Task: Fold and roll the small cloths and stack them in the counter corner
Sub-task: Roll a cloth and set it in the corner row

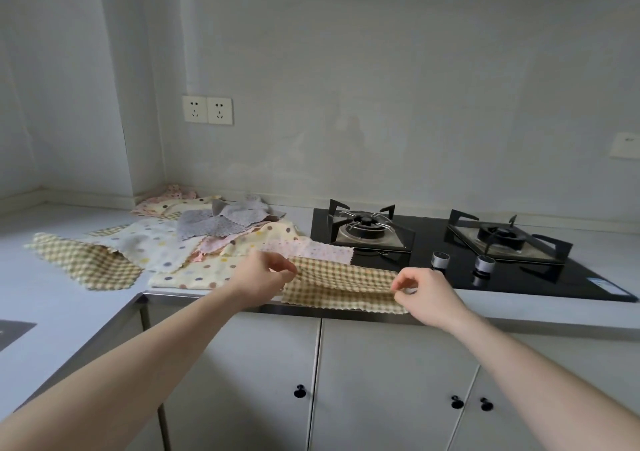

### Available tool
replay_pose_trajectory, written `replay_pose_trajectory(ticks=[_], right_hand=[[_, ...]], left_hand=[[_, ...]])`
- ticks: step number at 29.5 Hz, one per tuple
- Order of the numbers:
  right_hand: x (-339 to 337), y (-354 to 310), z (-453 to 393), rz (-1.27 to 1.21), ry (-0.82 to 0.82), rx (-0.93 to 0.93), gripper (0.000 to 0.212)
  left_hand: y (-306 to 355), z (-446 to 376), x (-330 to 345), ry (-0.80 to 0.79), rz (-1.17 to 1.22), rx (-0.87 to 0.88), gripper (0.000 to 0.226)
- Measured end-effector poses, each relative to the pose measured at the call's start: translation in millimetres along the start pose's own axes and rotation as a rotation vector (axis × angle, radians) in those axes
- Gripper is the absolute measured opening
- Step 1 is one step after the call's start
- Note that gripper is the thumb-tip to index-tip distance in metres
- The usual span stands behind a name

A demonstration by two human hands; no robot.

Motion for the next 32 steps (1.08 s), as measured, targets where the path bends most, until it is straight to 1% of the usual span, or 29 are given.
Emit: replay_pose_trajectory(ticks=[6,11,15,17,21,22,23,25,27,29,32], right_hand=[[2.3,5.0,14.4,0.038,-0.023,0.008,0.018],[3.0,8.4,22.3,0.065,-0.038,-0.004,0.019],[4.4,11.5,26.0,0.015,-0.064,0.018,0.013],[2.2,10.4,23.9,-0.028,-0.028,0.049,0.011],[2.6,11.4,7.5,-0.105,0.108,0.135,0.006],[5.9,13.4,2.2,-0.111,0.118,0.159,0.008],[10.8,15.8,-2.3,-0.109,0.106,0.191,0.018],[21.7,21.6,-9.1,-0.084,0.060,0.256,0.047],[31.2,26.6,-15.5,-0.064,0.030,0.308,0.063],[38.9,31.5,-22.2,-0.053,0.012,0.349,0.066],[42.7,34.5,-31.2,0.009,-0.015,0.367,0.059]], left_hand=[[-7.0,14.6,4.9,-0.051,-0.160,0.030,0.012],[-11.4,18.8,9.8,-0.105,-0.304,0.092,0.012],[-10.1,17.5,11.7,-0.138,-0.356,0.097,0.014],[-4.9,11.3,9.8,-0.099,-0.327,0.091,0.014],[5.6,-8.8,4.9,0.035,-0.304,0.112,0.015],[6.1,-14.7,6.6,0.057,-0.306,0.116,0.018],[5.4,-20.4,9.9,0.071,-0.311,0.119,0.023],[3.0,-30.9,17.4,0.084,-0.333,0.107,0.033],[-1.7,-40.3,25.4,0.084,-0.341,0.070,0.038],[-10.4,-46.6,32.1,0.077,-0.307,0.018,0.036],[-25.4,-48.5,39.7,0.084,-0.277,-0.010,0.032]])
Point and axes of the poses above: each hand's wrist, its own z-axis away from the middle knuckle, its own x-axis out of the palm, y = z × x, the point moved 4 cm from there along -z, towards the middle knuckle, and after that the axes turned 8 degrees about y, right-handed, at the moved point
